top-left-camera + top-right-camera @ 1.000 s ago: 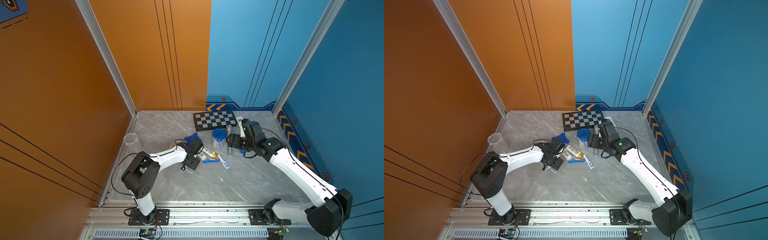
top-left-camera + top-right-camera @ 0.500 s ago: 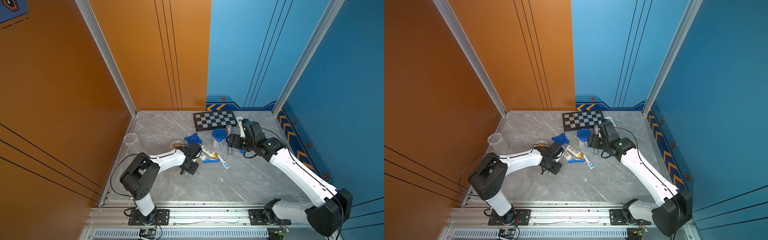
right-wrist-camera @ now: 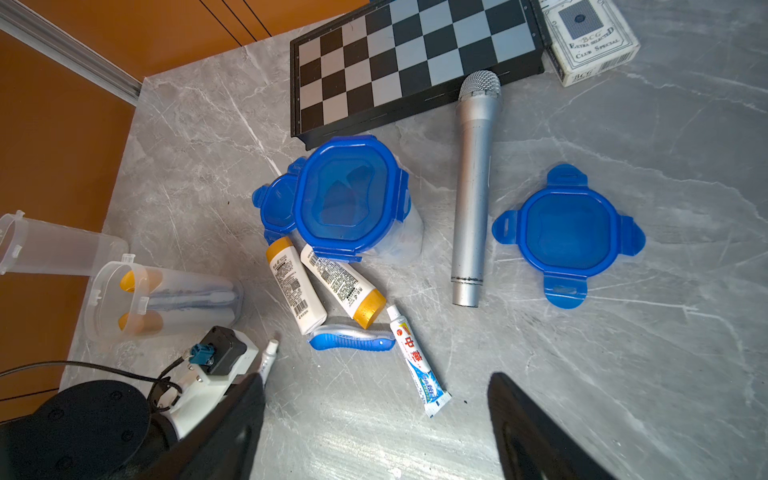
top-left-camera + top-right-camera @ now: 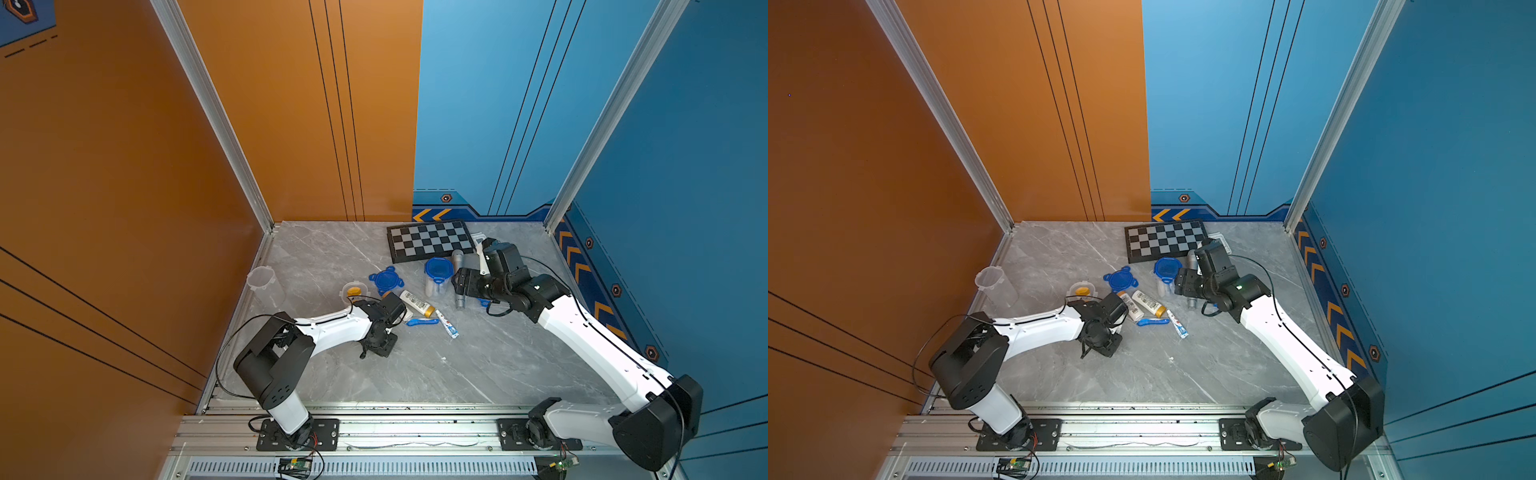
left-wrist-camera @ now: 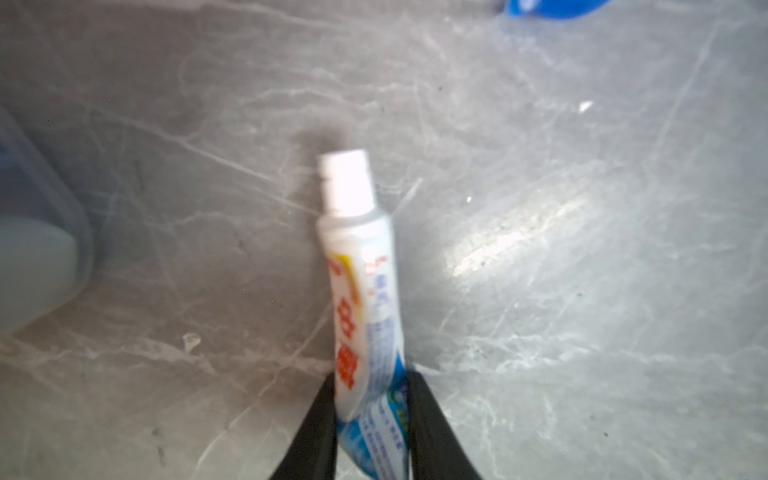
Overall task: Pack away toiletry kits
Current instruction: Pick up the toiletry item from the center of the board, then place the toiletry item into the container.
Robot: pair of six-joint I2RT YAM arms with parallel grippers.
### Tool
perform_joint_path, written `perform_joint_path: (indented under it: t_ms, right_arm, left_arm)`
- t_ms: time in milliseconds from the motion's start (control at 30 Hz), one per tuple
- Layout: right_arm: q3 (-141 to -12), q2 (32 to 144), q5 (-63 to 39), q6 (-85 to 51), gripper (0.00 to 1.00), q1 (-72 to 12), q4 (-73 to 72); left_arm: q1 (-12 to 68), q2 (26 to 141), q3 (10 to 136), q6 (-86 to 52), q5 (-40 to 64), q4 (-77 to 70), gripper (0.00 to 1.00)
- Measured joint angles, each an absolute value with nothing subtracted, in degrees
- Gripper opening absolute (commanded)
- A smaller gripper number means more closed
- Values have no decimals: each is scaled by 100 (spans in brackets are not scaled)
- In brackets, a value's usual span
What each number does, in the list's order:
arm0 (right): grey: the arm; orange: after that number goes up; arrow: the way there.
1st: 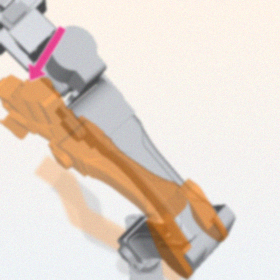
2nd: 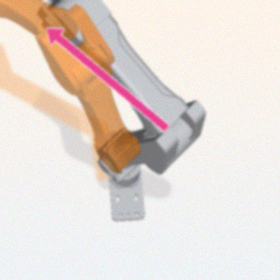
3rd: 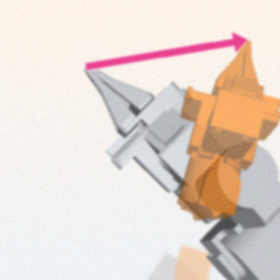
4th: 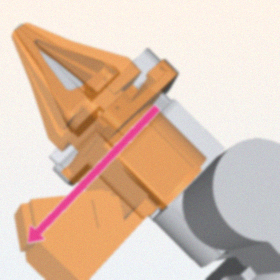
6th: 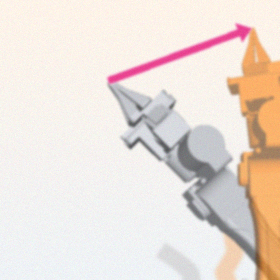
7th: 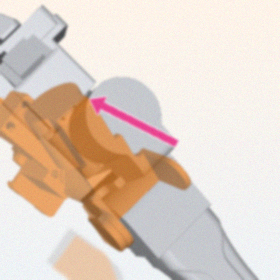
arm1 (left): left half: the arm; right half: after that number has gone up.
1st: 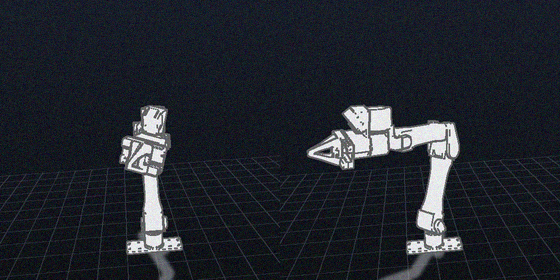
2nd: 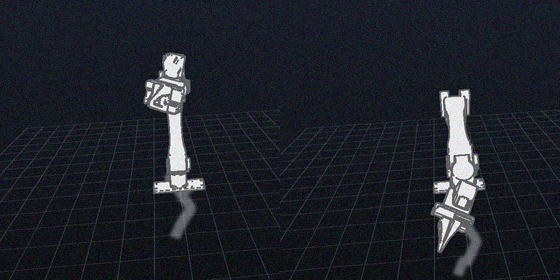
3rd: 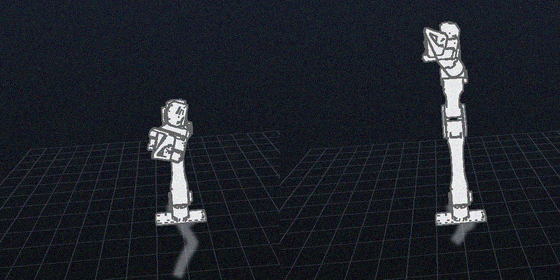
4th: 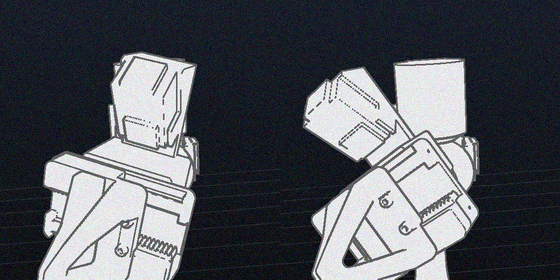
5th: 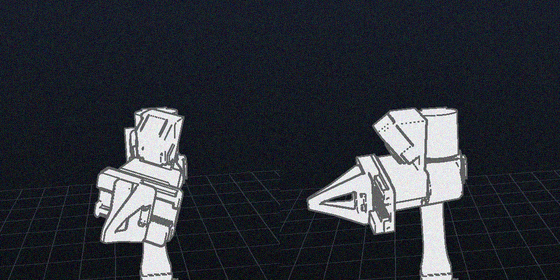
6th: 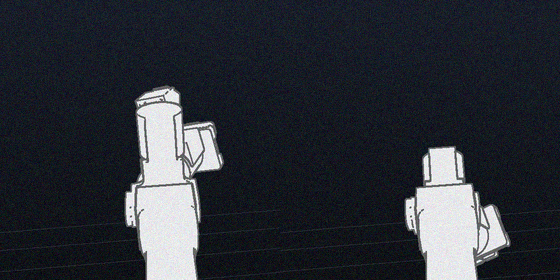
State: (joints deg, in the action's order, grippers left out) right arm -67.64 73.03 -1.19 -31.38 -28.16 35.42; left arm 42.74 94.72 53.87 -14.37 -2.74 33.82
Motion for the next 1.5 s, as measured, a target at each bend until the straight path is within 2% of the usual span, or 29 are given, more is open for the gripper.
perform_joint_path:
  t_ms: [267,467,733,967,1100,1200,1300,1400,1500]
  right_arm:
    - [-6713,7275,-123,-3138,86,-2816,3564]
    - [-6547,7109,-440,-3026,87,-2818,3706]
    - [-6453,7262,-1994,-2899,88,-3336,3055]
    - [-6973,8720,-3133,-3157,85,-4217,2119]
    - [-7273,9255,-3612,-3470,82,-4375,1514]
    - [-7550,9596,-3863,-3693,75,-4425,1129]
    - [-7859,9944,-4047,-3833,62,-4515,875]
    - [-8029,10160,-4171,-3929,48,-4582,773]
    - [-8130,10294,-4259,-3988,29,-4598,722]
  left_arm:
    - [4305,9148,5164,-1575,-263,3417,12]
    - [4372,7931,5124,-1841,32,3579,0]
    - [3892,6442,5251,-2300,456,3800,0]
    - [3330,5933,5417,-2375,624,3927,0]
    - [3188,5800,5417,-2388,681,3979,0]
    - [3159,5730,5417,-2390,720,4016,0]
    - [3109,5664,5417,-2405,740,4023,0]
    - [3052,5623,5417,-2410,757,4034,0]
    - [2967,5614,5417,-2410,766,4034,0]
